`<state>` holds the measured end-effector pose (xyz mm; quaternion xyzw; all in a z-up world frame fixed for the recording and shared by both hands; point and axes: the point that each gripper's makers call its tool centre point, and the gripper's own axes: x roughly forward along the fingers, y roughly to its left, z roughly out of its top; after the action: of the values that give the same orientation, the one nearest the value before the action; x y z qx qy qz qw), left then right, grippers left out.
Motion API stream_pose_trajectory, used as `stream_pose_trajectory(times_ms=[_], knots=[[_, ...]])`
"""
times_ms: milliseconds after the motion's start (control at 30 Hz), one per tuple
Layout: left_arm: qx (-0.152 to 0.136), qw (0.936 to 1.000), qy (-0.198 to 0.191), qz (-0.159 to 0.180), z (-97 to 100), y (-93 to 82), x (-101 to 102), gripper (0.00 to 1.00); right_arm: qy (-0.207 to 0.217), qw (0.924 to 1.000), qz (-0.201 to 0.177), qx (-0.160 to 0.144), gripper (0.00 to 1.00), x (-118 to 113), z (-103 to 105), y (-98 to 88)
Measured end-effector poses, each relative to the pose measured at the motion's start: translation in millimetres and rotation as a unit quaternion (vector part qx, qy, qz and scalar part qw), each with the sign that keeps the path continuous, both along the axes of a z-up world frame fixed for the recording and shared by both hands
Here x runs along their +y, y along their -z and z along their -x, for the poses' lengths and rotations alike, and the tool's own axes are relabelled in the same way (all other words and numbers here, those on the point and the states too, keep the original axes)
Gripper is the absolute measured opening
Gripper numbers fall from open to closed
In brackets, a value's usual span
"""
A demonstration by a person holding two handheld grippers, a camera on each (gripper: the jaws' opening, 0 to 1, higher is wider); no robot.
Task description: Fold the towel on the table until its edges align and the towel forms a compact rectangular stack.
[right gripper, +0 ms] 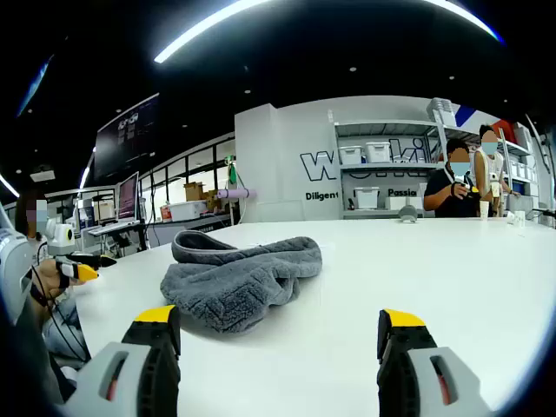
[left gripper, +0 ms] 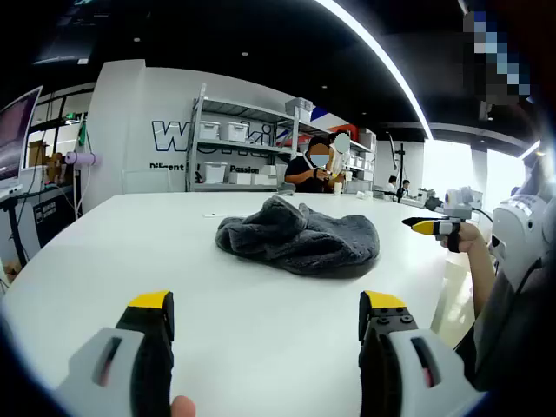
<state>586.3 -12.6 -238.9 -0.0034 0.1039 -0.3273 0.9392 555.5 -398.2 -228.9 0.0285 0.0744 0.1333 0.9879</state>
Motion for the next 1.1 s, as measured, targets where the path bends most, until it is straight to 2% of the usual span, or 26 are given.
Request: stream_pose_trajectory(times_ms=[900,1100], knots=[[0.004,1.0000,-0.006,0.000,-1.1,2.9,2.7,0.92,-0.003,1.0000,-0.006,0.004,0.99,1.3,0.1,2.1],[0.006,0.9999,0.006,-0.007,-5.8,5.2,-2.8,0.90,0.000,1.0000,-0.006,0.004,0.99,-1.2,2.3,1.7]])
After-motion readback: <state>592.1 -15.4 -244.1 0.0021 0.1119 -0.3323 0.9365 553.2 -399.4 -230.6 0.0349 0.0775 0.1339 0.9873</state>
